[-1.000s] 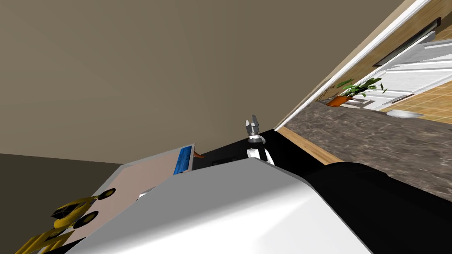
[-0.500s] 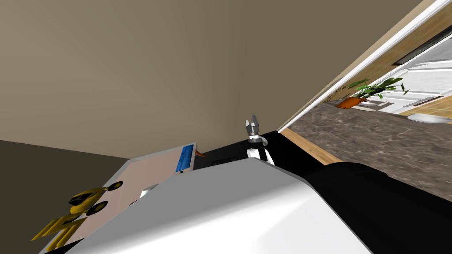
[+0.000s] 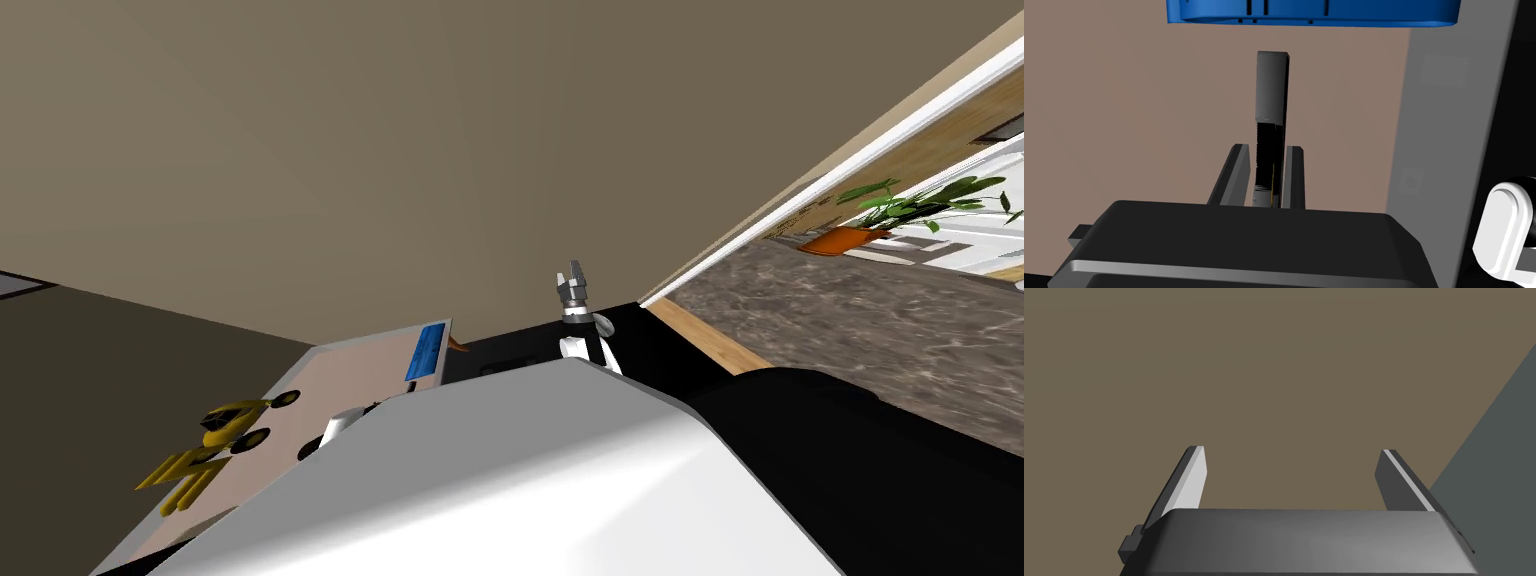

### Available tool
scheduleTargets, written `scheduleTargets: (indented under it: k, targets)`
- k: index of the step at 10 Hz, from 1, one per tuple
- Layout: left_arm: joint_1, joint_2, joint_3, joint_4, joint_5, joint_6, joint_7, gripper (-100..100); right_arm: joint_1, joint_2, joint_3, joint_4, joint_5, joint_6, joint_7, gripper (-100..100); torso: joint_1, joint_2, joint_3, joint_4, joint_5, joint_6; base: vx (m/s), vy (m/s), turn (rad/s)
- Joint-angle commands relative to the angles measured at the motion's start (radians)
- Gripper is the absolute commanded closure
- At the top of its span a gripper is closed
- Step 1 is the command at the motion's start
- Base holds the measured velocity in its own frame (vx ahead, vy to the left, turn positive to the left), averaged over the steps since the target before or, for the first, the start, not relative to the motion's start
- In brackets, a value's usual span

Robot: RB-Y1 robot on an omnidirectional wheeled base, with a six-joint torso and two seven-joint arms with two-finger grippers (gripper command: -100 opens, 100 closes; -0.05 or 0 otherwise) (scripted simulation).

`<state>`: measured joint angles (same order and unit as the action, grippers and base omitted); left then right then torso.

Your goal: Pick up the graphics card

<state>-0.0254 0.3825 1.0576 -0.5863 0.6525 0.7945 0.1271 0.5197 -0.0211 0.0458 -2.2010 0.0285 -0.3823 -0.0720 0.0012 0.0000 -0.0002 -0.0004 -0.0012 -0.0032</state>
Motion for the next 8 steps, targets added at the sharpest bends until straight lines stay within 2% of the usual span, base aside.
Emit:
scheduleTargets:
  k: [1, 2, 3, 5, 6, 8]
  targets:
    - [-0.005, 0.002, -0.05, -0.003, 0.007, -0.008, 0.022, 100, 0.0, 0.0, 0.0, 0.0, 0.0, 0.0, 0.0, 0, 0.0, 0.0, 0.0, 0.0, 0.0, 0.0, 0.009, 0.012, 0.167]
    - [-0.005, 0.002, -0.073, -0.003, 0.007, -0.008, 0.022, 100, 0.0, 0.0, 0.0, 0.0, 0.0, 0.0, 0.0, 0, 0.0, 0.0, 0.0, 0.0, 0.001, 0.001, 0.005, 0.005, -0.002]
    - [-0.009, -0.002, -0.105, -0.037, 0.016, -0.006, 0.067, 100, 0.0, 0.0, 0.0, 0.0, 0.0, 0.0, 0.0, 0, -0.001, 0.0, 0.0, 0.0, 0.001, 0.002, 0.008, 0.011, 0.387]
    - [-0.009, -0.002, -0.163, -0.037, 0.016, -0.006, 0.073, 100, 0.0, 0.0, 0.0, 0.0, 0.0, 0.0, 0.0, 0, -0.001, -0.001, 0.0, 0.001, 0.001, 0.002, 0.008, 0.012, -0.004]
    - [-0.012, -0.006, -0.195, -0.072, 0.026, -0.005, 0.124, 100, 0.0, 0.0, 0.0, 0.0, 0.0, 0.0, 0.0, 0, -0.001, -0.001, 0.0, 0.001, 0.001, 0.002, 0.007, 0.012, 0.199]
    - [-0.012, -0.006, -0.253, -0.072, 0.026, -0.005, 0.124, 100, 0.0, 0.0, 0.0, 0.0, 0.0, 0.0, 0.0, 0, 0.0, -0.001, 0.0, 0.0, 0.001, 0.002, 0.006, 0.005, 0.117]
